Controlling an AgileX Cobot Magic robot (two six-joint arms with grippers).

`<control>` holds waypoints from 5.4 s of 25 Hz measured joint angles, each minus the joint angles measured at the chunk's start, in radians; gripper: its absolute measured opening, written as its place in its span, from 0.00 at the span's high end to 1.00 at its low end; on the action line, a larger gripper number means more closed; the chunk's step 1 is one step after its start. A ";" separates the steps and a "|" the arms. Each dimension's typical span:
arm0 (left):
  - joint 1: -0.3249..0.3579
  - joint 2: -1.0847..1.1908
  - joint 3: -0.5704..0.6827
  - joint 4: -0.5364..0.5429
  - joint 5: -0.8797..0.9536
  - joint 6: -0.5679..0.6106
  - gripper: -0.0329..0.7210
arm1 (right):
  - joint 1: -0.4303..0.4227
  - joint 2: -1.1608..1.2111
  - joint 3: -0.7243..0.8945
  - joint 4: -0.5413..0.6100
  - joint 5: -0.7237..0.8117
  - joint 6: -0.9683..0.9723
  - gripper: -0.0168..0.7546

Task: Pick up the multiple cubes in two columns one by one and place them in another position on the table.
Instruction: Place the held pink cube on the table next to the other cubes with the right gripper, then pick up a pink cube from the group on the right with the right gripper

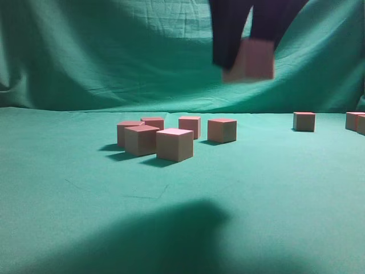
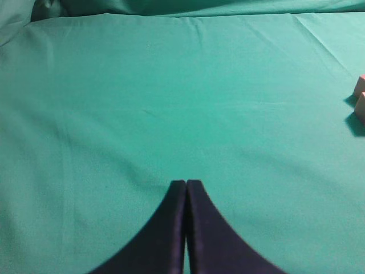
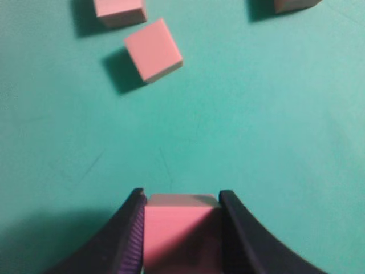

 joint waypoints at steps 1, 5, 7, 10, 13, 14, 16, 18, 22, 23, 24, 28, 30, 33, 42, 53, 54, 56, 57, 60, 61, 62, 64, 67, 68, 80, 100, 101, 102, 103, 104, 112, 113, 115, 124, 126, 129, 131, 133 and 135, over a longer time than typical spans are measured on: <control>0.000 0.000 0.000 0.000 0.000 0.000 0.96 | 0.003 0.018 0.000 -0.012 -0.019 0.017 0.64; 0.000 0.000 0.000 0.000 0.000 0.000 0.96 | 0.010 0.087 -0.006 -0.028 -0.090 0.037 0.64; 0.000 0.000 0.000 0.000 0.000 0.000 0.96 | 0.010 0.118 -0.006 -0.038 -0.116 0.056 0.64; 0.000 0.000 0.000 0.000 0.000 0.000 0.96 | 0.010 0.152 -0.006 -0.050 -0.142 0.084 0.64; 0.000 0.000 0.000 0.000 0.000 0.000 0.96 | 0.010 0.174 -0.006 -0.056 -0.158 0.099 0.64; 0.000 0.000 0.000 0.000 0.000 0.000 0.96 | 0.010 0.178 -0.006 -0.058 -0.161 0.106 0.64; 0.000 0.000 0.000 0.000 0.000 0.000 0.96 | 0.010 0.183 -0.006 -0.070 -0.170 0.113 0.64; 0.000 0.000 0.000 0.000 0.000 0.000 0.96 | 0.010 0.189 -0.006 -0.082 -0.181 0.118 0.64; 0.000 0.000 0.000 0.000 0.000 0.000 0.96 | 0.010 0.206 -0.006 -0.095 -0.192 0.164 0.64; 0.000 0.000 0.000 0.000 0.000 0.000 0.96 | 0.010 0.210 -0.006 -0.097 -0.195 0.170 0.64; 0.000 0.000 0.000 0.000 0.000 0.000 0.96 | 0.010 0.215 -0.006 -0.097 -0.197 0.174 0.64; 0.000 0.000 0.000 0.000 0.000 0.000 0.96 | 0.010 0.228 -0.006 -0.097 -0.203 0.182 0.64; 0.000 0.000 0.000 0.000 0.000 0.000 0.96 | 0.010 0.237 -0.006 -0.098 -0.204 0.184 0.64; 0.000 0.000 0.000 0.000 0.000 0.000 0.96 | 0.010 0.237 -0.008 -0.108 -0.205 0.184 0.64; 0.000 0.000 0.000 0.000 0.000 0.000 0.96 | 0.010 0.237 -0.008 -0.156 -0.207 0.213 0.64; 0.000 0.000 0.000 0.000 0.000 0.000 0.96 | 0.010 0.237 -0.008 -0.150 -0.198 0.213 0.57; 0.000 0.000 0.000 0.000 0.000 0.000 0.96 | 0.010 0.237 -0.008 -0.148 -0.197 0.211 0.53; 0.000 0.000 0.000 0.000 0.000 0.000 0.96 | 0.010 0.237 -0.008 -0.146 -0.195 0.211 0.44; 0.000 0.000 0.000 0.000 0.000 0.000 0.96 | 0.010 0.237 -0.008 -0.143 -0.195 0.211 0.38; 0.000 0.000 0.000 0.000 0.000 0.000 0.96 | 0.010 0.237 -0.008 -0.143 -0.195 0.211 0.26; 0.000 0.000 0.000 0.000 0.000 0.000 0.96 | 0.010 0.237 -0.008 -0.143 -0.193 0.211 0.27; 0.000 0.000 0.000 0.000 0.000 0.000 0.96 | 0.010 0.237 -0.008 -0.143 -0.189 0.211 0.27; 0.000 0.000 0.000 0.000 0.000 0.000 0.96 | 0.010 0.220 -0.008 -0.143 -0.176 0.211 0.27; 0.000 0.000 0.000 0.000 0.000 0.000 0.96 | 0.010 0.144 -0.016 -0.160 -0.138 0.211 0.24; 0.000 0.000 0.000 0.000 0.000 0.000 0.96 | 0.010 0.112 -0.030 -0.181 -0.112 0.211 0.24; 0.000 0.000 0.000 0.000 0.000 0.000 0.96 | -0.248 -0.172 -0.115 -0.381 0.154 0.212 0.24; 0.000 0.000 0.000 0.000 0.000 0.000 0.96 | -0.800 0.234 -0.226 0.035 0.009 -0.228 0.24; 0.000 0.000 0.000 0.000 0.000 0.000 0.96 | -0.800 0.255 -0.248 0.035 0.004 -0.230 0.24; 0.000 0.000 0.000 0.000 0.000 0.000 0.96 | -0.800 0.279 -0.273 0.035 -0.005 -0.232 0.24; 0.000 0.000 0.000 0.000 0.000 0.000 0.96 | -0.800 0.302 -0.296 0.035 -0.014 -0.233 0.24; 0.000 0.000 0.000 0.000 0.000 0.000 0.96 | -0.800 0.321 -0.314 0.035 -0.026 -0.234 0.24; 0.000 0.000 0.000 0.000 0.000 0.000 0.96 | -0.800 0.463 -0.416 0.031 -0.058 -0.237 0.24; 0.000 0.000 0.000 0.000 0.000 0.000 0.96 | -0.800 0.474 -0.419 0.031 -0.067 -0.237 0.24; 0.000 0.000 0.000 0.000 0.000 0.000 0.96 | -0.800 0.489 -0.421 0.031 -0.078 -0.237 0.24; 0.000 0.000 0.000 0.000 0.000 0.000 0.96 | -0.800 0.498 -0.425 0.037 -0.069 -0.237 0.65; 0.000 0.000 0.000 0.000 0.000 0.000 0.96 | -0.800 0.498 -0.425 0.039 -0.065 -0.237 0.64; 0.000 0.000 0.000 0.000 0.000 0.000 0.96 | -0.800 0.493 -0.426 0.053 -0.036 -0.237 0.64; 0.000 0.000 0.000 0.000 0.000 0.000 0.96 | -0.793 0.482 -0.426 0.072 0.005 -0.237 0.64; 0.000 0.000 0.000 0.000 0.000 0.000 0.96 | -0.773 0.456 -0.426 0.073 0.042 -0.243 0.64; 0.000 0.000 0.000 0.000 0.000 0.000 0.96 | -0.733 0.408 -0.426 0.074 0.077 -0.259 0.64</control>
